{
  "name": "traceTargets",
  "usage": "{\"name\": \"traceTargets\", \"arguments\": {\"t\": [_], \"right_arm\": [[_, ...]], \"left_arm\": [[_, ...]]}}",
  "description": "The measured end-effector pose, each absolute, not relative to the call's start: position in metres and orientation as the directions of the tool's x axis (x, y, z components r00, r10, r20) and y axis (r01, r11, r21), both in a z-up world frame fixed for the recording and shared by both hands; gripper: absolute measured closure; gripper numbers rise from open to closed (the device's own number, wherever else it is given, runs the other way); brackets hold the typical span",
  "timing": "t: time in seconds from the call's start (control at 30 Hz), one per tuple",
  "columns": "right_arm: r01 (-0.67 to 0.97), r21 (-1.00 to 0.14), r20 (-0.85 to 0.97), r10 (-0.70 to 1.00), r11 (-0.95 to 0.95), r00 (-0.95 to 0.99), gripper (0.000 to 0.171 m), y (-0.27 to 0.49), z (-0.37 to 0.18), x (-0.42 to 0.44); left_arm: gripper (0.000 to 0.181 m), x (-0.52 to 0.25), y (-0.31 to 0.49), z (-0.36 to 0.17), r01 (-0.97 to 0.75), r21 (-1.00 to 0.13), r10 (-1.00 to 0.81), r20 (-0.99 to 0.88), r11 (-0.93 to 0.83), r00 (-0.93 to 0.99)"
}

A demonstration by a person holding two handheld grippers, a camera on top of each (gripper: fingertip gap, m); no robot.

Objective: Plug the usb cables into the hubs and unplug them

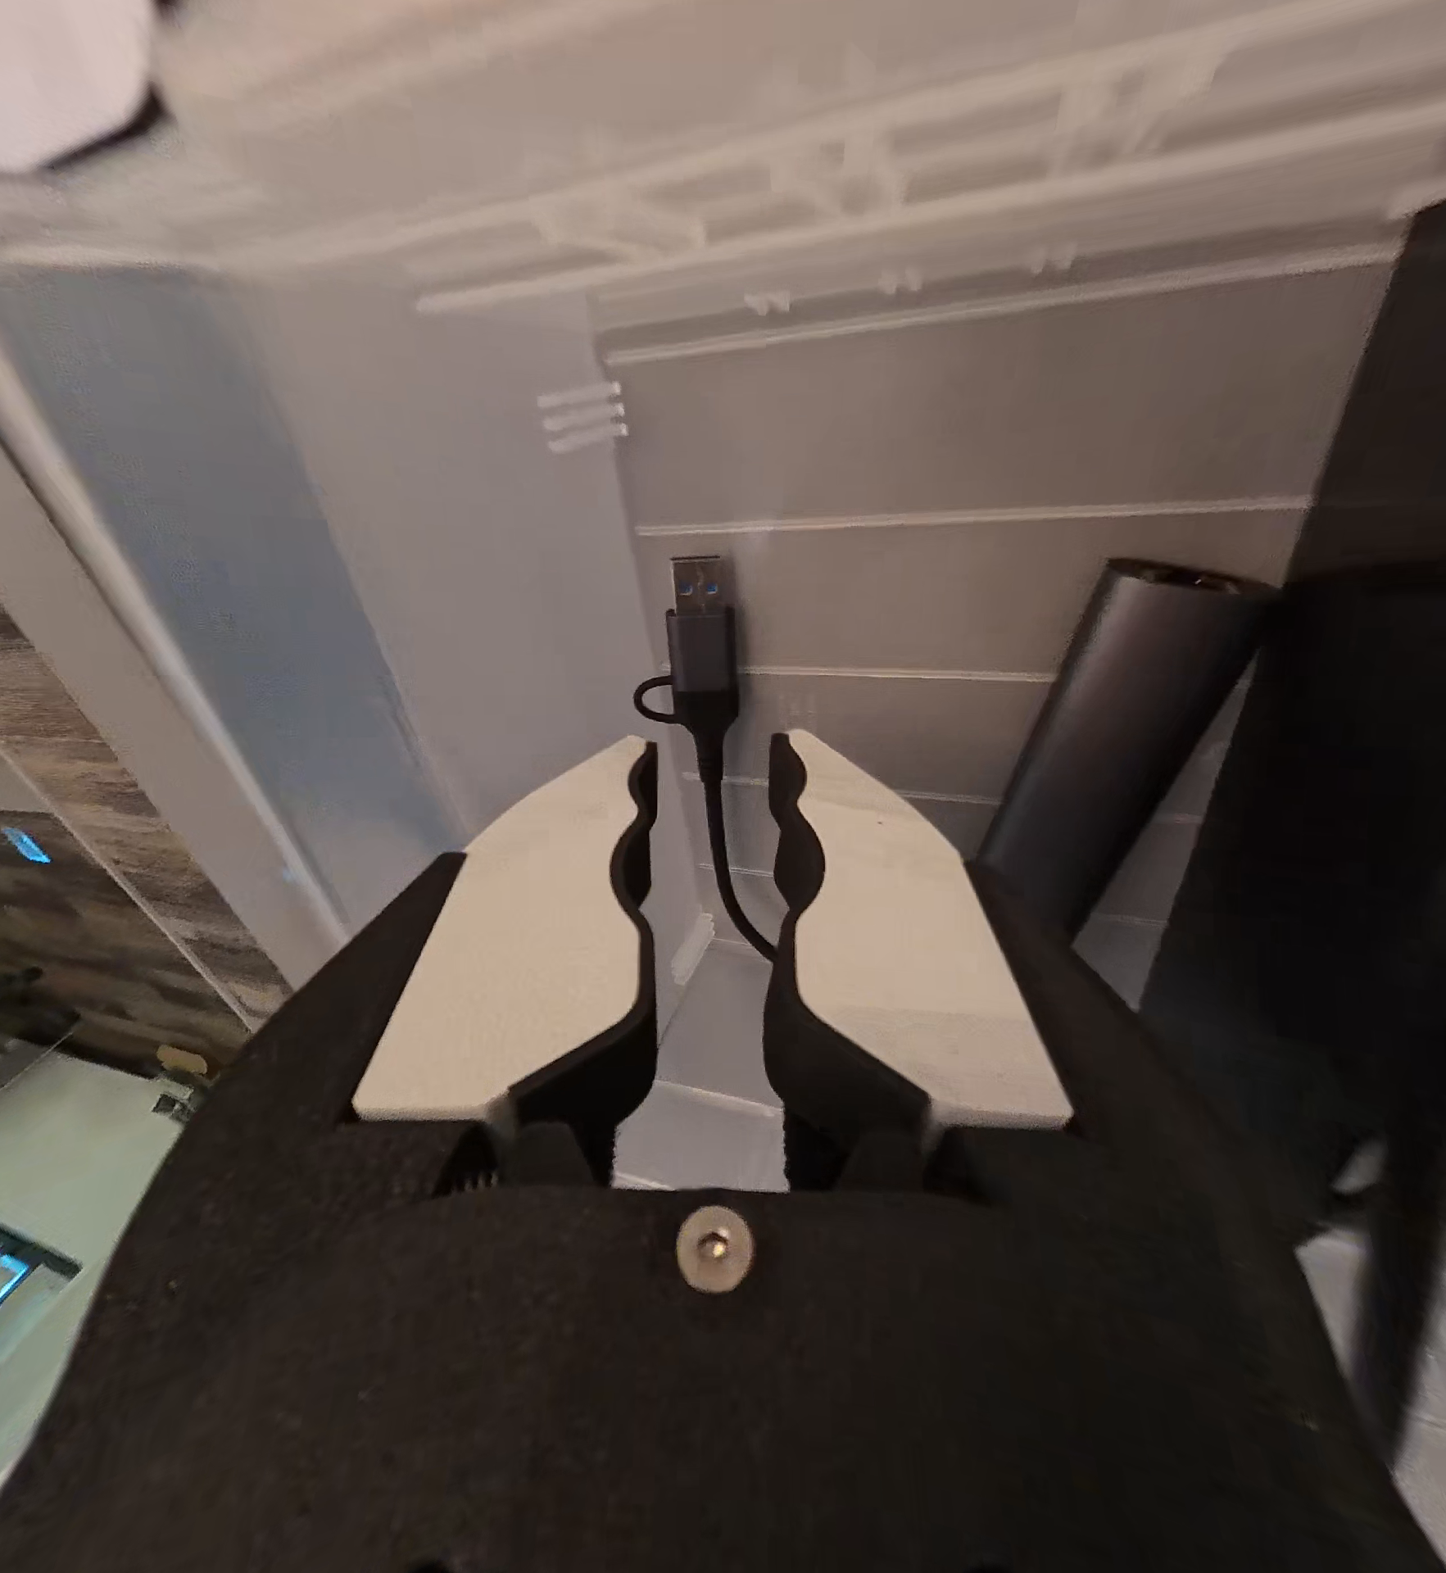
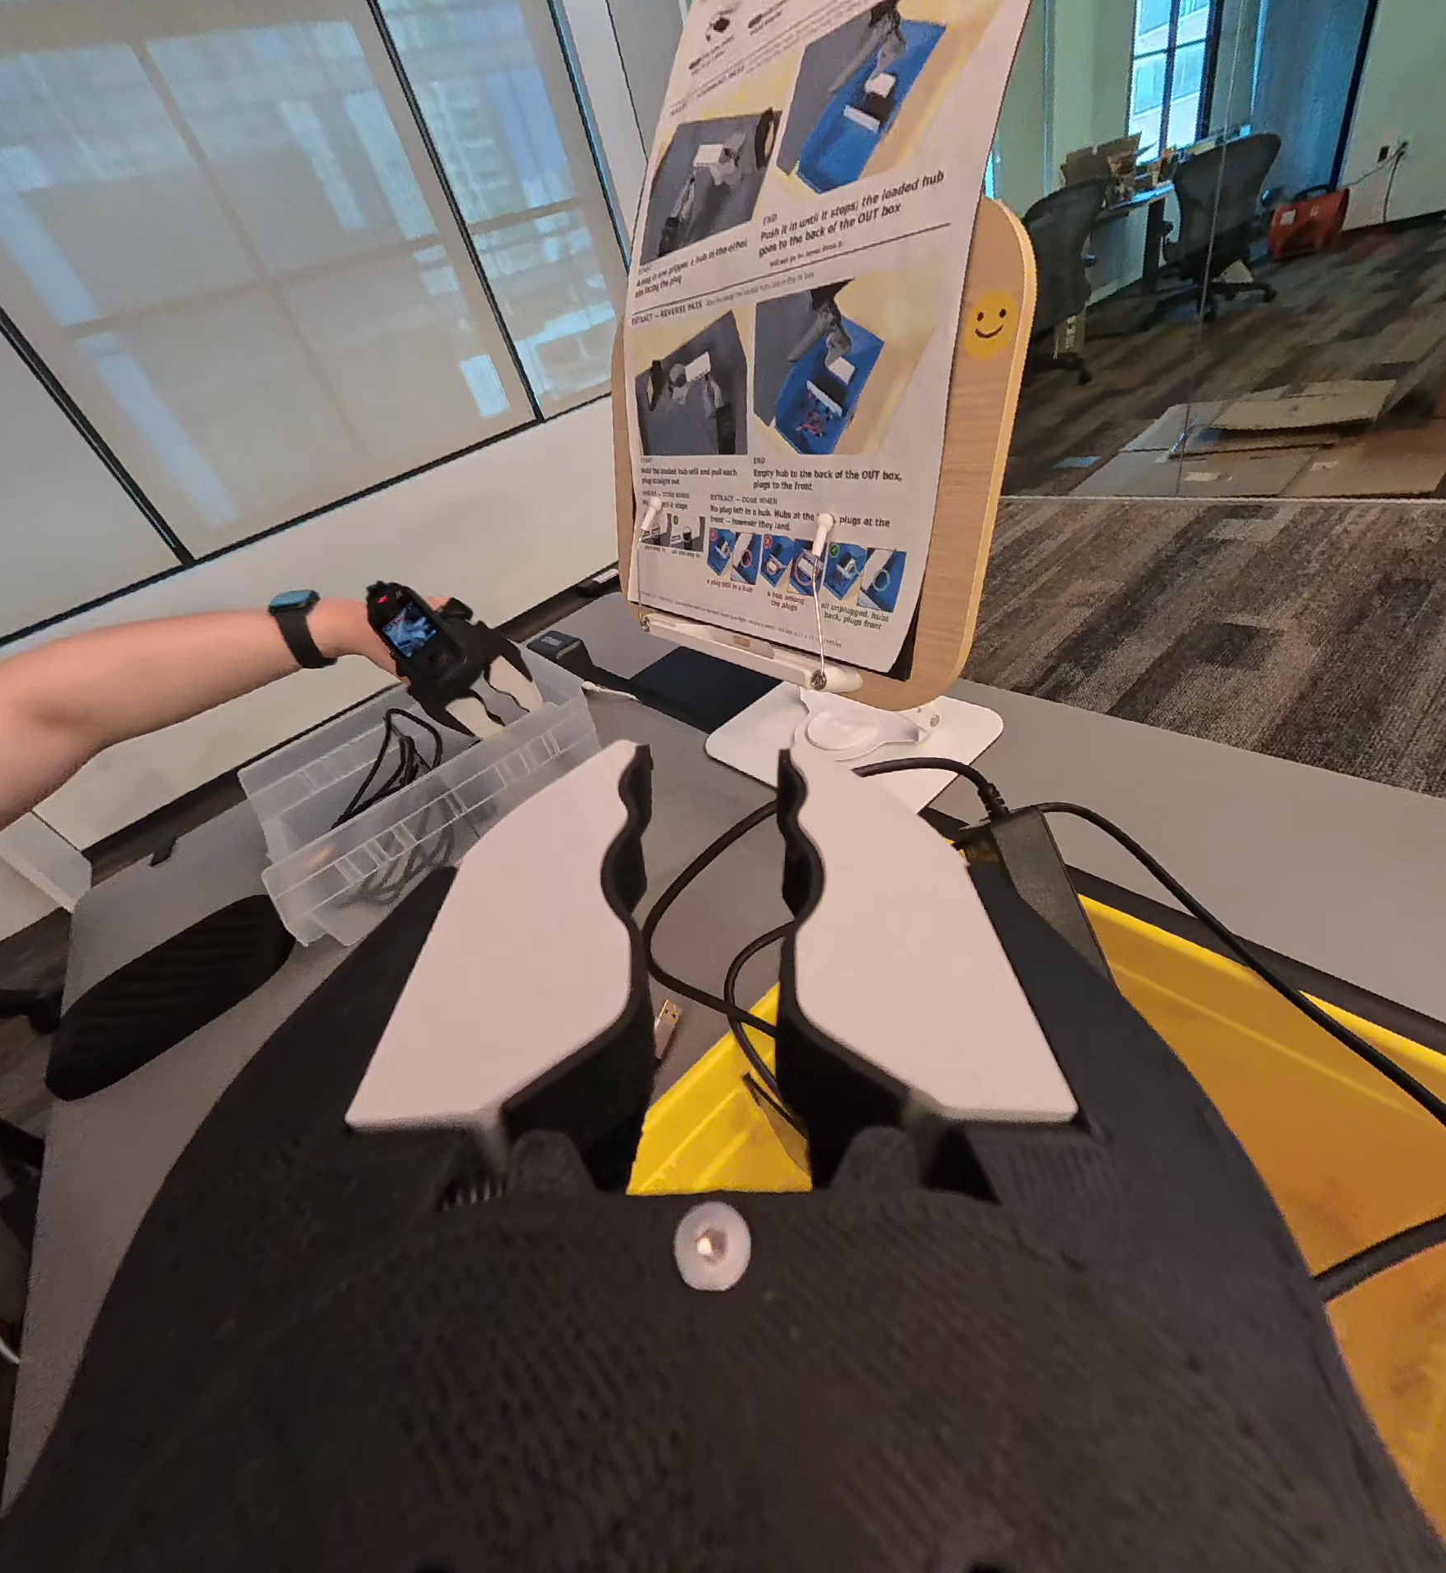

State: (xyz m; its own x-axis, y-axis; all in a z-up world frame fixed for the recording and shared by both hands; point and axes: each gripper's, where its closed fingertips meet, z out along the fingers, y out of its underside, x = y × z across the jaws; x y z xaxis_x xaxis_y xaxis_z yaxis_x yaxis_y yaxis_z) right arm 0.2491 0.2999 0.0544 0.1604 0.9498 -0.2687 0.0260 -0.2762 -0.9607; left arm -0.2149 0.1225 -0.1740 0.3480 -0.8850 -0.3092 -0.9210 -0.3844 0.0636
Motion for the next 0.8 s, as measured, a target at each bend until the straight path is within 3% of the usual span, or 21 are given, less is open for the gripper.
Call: {"name": "traceTargets", "arguments": {"t": [0.33,0.57,0.73,0.8], "right_arm": [[0.068,-0.958,-0.265,0.949,-0.279,0.170,0.142,0.302,0.045,0.244],[0.101,-0.950,-0.278,0.949,-0.294,0.151,0.142,0.299,0.039,0.238],[0.149,-0.946,-0.266,0.953,-0.287,0.145,0.142,0.295,0.032,0.234],[0.154,-0.946,-0.265,0.954,-0.285,0.142,0.142,0.295,0.031,0.233]], "left_arm": [[0.159,-0.243,0.114,-0.198,-0.907,0.169,-0.904,-0.264,-0.386,0.336],[0.177,-0.242,0.110,-0.202,-0.896,0.136,-0.896,-0.211,-0.423,0.391],[0.177,-0.237,0.103,-0.200,-0.893,0.155,-0.901,-0.174,-0.423,0.397],[0.177,-0.229,0.099,-0.195,-0.900,0.115,-0.902,-0.160,-0.421,0.402]]}}
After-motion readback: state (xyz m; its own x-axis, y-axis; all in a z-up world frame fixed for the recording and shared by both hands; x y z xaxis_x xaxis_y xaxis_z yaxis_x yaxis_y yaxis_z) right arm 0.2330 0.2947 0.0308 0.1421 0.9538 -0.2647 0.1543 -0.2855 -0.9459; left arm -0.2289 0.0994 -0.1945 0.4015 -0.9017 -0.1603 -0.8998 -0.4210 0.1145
